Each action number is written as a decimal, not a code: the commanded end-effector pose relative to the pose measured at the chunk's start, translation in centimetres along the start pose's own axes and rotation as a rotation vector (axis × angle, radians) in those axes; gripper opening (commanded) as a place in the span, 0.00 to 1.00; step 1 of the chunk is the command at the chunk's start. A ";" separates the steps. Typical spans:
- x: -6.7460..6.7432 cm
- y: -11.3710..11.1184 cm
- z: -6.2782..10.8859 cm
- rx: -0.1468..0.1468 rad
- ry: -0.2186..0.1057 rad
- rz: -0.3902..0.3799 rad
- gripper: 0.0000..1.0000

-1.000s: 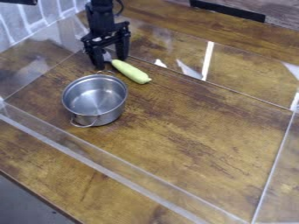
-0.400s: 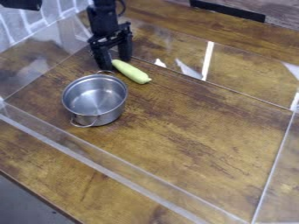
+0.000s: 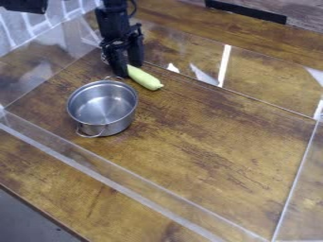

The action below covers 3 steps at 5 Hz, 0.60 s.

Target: Move the green spoon to the left

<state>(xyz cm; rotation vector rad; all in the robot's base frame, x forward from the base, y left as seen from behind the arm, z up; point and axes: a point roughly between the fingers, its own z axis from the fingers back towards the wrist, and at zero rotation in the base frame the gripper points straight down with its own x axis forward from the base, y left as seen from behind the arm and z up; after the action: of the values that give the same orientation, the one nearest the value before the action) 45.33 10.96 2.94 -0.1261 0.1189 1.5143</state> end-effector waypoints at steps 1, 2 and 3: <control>-2.7 -0.8 3.1 -0.047 0.001 -0.042 0.00; -3.3 -0.8 5.8 -0.066 0.041 -0.048 0.00; -3.7 -1.0 8.6 -0.092 0.068 -0.006 0.00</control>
<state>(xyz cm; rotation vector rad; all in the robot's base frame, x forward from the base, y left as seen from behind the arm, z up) 45.62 8.05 6.61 -0.1870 0.2214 1.5166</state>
